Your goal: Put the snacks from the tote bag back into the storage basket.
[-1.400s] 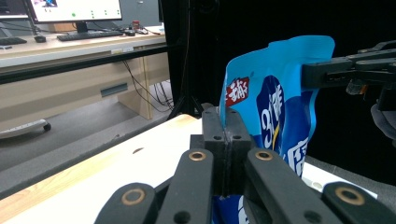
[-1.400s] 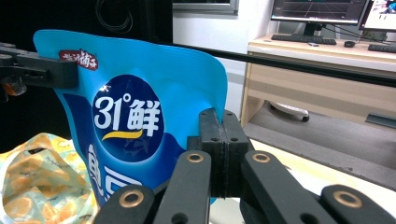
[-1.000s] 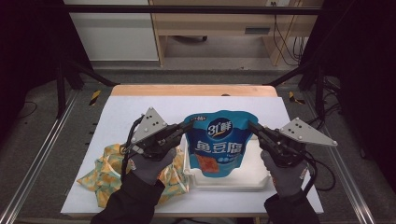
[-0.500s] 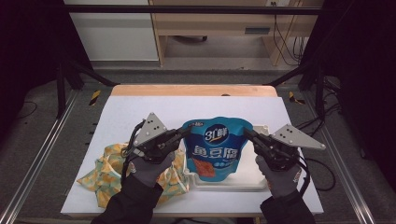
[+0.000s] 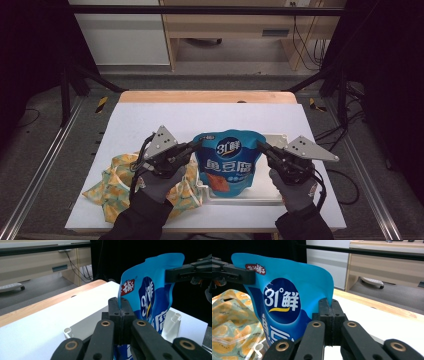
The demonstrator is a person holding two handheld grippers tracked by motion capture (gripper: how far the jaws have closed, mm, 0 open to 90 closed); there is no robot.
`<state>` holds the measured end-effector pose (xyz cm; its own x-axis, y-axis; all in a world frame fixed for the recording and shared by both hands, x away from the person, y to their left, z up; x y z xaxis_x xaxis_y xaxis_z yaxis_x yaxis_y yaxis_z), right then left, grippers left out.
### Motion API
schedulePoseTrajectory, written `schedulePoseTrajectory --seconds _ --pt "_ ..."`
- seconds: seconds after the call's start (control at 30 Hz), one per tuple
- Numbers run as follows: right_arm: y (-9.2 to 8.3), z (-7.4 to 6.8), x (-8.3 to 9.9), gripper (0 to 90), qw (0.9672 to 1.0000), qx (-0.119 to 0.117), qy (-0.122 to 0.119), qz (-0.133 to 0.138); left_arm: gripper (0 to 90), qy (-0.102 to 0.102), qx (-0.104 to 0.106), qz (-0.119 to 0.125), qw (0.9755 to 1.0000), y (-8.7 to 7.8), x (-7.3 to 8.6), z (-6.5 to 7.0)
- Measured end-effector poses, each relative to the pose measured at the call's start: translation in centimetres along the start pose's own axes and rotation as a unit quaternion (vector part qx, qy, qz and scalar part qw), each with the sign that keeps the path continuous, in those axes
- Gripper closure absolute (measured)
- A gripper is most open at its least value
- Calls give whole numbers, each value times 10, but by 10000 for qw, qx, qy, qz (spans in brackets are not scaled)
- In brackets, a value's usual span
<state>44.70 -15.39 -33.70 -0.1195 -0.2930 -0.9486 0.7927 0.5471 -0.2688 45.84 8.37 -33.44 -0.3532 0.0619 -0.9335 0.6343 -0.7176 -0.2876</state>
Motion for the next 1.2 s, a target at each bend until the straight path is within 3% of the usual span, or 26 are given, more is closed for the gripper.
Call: schedulePoseTrajectory --seconds 0.67,0.97,1.2 --pt "1 0 8 899 10000 -4 41 -81 884 39 39 -14 10000 -2 8 4" --pt "1 3 9 841 9999 11 139 -79 776 87 84 56 9999 -6 6 4" --pt "-3 7 7 712 9998 101 143 41 613 259 -53 17 9997 -20 7 4"
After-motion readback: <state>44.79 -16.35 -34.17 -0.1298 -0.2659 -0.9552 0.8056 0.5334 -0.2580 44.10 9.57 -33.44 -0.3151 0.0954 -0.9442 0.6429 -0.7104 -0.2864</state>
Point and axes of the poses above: each handheld gripper's, and its own axes: y roughly forward along the jaws, x roughly out of its underside, z roughly to its right, the point moved 6 cm from there along y, roughly forward along the jaws, and after that the axes turned 11 degrees about -y, right-handed, at the moved point
